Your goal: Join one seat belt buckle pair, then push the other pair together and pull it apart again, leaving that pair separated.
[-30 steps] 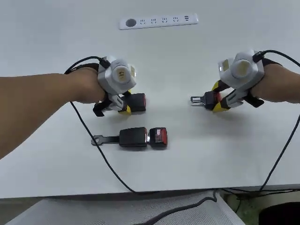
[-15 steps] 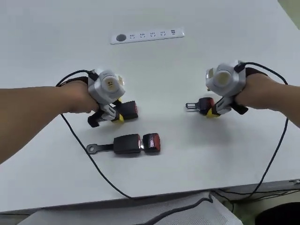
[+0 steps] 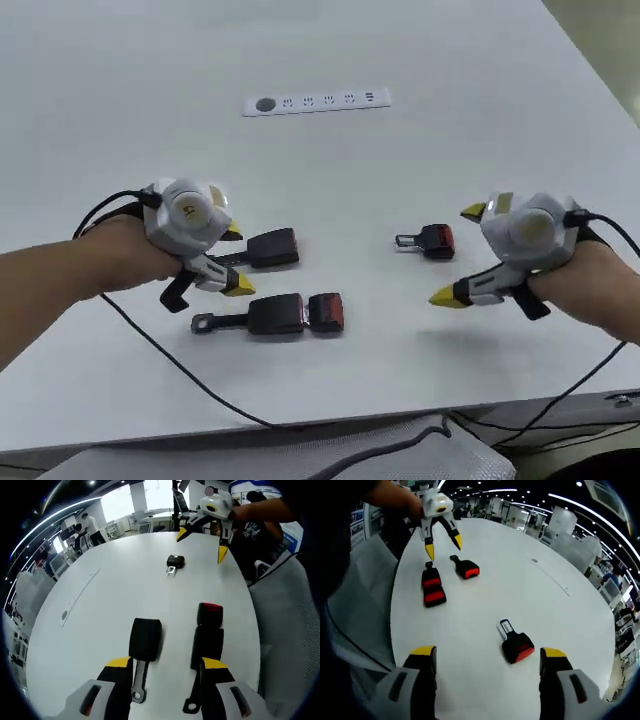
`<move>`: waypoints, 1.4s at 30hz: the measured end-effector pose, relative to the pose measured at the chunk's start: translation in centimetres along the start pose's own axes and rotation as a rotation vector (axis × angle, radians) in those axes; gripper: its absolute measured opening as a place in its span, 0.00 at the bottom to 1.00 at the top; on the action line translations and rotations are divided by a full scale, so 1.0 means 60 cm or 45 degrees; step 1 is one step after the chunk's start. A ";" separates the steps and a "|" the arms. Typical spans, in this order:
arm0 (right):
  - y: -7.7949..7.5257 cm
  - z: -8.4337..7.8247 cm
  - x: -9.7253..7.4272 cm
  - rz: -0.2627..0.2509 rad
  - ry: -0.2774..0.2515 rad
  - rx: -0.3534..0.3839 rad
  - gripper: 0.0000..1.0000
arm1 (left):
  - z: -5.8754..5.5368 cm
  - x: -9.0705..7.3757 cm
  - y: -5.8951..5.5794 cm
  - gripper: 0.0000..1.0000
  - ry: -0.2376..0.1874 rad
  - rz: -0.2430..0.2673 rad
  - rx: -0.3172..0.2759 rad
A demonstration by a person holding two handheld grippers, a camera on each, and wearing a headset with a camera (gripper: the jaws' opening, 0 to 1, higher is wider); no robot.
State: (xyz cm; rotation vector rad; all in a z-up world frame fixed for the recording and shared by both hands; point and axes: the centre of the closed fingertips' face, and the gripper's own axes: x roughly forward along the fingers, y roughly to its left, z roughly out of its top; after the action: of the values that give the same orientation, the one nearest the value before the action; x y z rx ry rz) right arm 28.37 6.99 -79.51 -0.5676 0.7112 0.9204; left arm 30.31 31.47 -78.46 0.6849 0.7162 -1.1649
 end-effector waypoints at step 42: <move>0.014 -0.011 -0.107 -0.131 -0.095 0.197 1.00 | -0.094 -0.162 -0.075 1.00 -0.289 0.461 -0.513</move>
State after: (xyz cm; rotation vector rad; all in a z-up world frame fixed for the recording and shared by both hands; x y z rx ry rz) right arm 24.83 3.66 -75.21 -0.4267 0.6733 0.7796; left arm 22.92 40.22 -74.60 0.3172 0.5809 -0.7211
